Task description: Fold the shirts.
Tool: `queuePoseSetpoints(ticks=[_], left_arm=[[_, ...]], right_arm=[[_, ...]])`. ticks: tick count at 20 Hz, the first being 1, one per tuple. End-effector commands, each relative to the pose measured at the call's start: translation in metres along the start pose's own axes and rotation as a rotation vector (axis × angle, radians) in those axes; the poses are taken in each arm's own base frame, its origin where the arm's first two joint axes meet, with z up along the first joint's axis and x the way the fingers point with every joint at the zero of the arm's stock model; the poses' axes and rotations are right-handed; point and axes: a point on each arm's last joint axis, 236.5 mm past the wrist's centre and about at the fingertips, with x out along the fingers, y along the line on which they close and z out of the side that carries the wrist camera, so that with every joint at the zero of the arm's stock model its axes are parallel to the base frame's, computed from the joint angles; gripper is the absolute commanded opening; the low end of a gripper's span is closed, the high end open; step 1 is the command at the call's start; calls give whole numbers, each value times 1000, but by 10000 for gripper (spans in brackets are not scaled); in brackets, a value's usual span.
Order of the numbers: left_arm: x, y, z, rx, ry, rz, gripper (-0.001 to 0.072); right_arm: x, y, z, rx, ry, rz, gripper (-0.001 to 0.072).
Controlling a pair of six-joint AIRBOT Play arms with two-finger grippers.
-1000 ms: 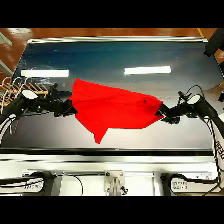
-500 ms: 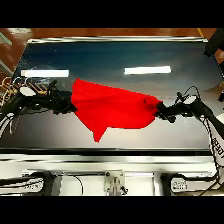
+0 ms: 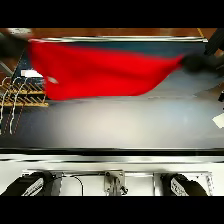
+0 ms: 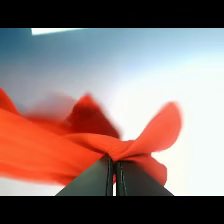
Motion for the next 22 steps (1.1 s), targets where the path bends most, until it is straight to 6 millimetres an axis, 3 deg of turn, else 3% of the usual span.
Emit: queuePoseSetpoints(ticks=[1,3,5,7,10,13,16,19,22], left_arm=[[-169,-98,155,224,-578,5,35],[-233,-136,168,277,-705,-18,35],[-264,-159,157,295,-712,-43,35],[-273,-169,139,290,-658,-57,35],[-255,-156,107,330,-496,-5,35],[-226,-108,76,260,-332,129,35],[-194,-53,42,180,-195,255,35],[-141,8,-25,87,17,346,35],[-76,63,-106,-115,239,391,35]], right_arm=[[-172,98,125,-269,-513,-31,66],[-236,129,134,-313,-631,-64,66],[-275,143,126,-308,-680,-94,66],[-287,150,106,-330,-639,-112,66],[-279,134,72,-354,-488,-186,67],[-249,116,36,-328,-273,-186,67],[-197,88,-16,-212,56,-141,66],[-137,42,-72,-40,349,-143,67],[-68,-23,-126,135,510,-225,66]])
